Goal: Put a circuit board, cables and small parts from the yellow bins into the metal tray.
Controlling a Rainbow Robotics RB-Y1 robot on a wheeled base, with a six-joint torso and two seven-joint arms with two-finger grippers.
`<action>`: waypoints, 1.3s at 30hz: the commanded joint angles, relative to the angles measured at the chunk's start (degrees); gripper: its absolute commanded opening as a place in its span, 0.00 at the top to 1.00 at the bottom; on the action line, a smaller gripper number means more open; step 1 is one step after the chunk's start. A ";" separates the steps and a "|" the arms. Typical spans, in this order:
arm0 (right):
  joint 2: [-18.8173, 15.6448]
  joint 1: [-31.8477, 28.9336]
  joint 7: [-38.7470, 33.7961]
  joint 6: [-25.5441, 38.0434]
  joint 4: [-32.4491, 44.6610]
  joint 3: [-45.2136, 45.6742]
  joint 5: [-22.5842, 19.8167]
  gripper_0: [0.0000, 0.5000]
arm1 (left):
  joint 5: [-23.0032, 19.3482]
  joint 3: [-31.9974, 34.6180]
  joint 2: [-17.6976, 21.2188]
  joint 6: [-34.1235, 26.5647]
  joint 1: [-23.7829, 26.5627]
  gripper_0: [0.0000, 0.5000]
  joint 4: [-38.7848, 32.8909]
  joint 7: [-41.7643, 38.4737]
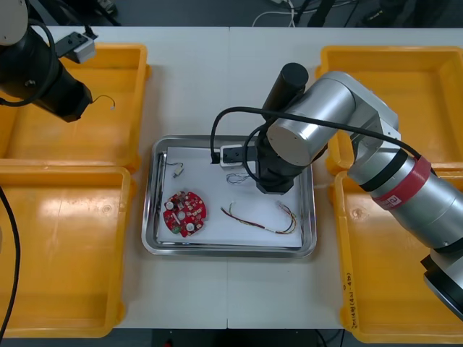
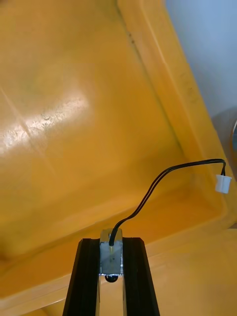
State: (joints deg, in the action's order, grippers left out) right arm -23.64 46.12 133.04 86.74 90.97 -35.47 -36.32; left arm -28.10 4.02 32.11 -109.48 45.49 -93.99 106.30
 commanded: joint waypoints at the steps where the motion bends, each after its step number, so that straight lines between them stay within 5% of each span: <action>1: 0.79 0.02 -0.68 -1.40 0.61 -0.83 1.34 1.00 | -1.78 1.60 0.05 -0.52 -1.55 1.00 -5.59 -9.80; 9: 0.79 -0.33 -0.68 -1.49 0.00 -0.92 2.48 0.97 | -4.24 1.60 -1.00 -0.52 -4.27 1.00 -10.33 -14.46; 10: 0.79 -0.33 -0.59 -1.49 0.00 -0.92 2.74 0.82 | -4.41 1.60 -1.18 -0.52 -4.36 1.00 -10.60 -14.63; 12: 0.79 -0.33 -0.59 -1.49 0.00 -0.92 3.45 0.18 | -4.77 1.25 -1.79 -0.52 -4.71 1.00 -11.56 -15.34; 14: 0.79 -0.33 -0.77 -1.57 0.00 -0.92 3.62 0.00 | -4.85 0.55 -2.14 -0.52 -4.89 1.00 -12.27 -16.74; 26: 0.71 -0.06 -2.00 -0.43 0.70 -0.04 3.88 0.00 | -6.35 -3.58 -3.11 -0.52 -5.06 1.00 -15.96 -24.83; 39: 0.79 3.28 -4.37 14.69 5.18 7.34 1.42 0.00 | -6.17 -5.25 -3.37 -0.52 -4.97 1.00 -16.31 -26.68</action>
State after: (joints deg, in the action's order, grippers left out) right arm -23.62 46.33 130.72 99.04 93.83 -32.01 -33.56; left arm -34.37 -0.11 29.76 -109.60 40.88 -107.90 82.41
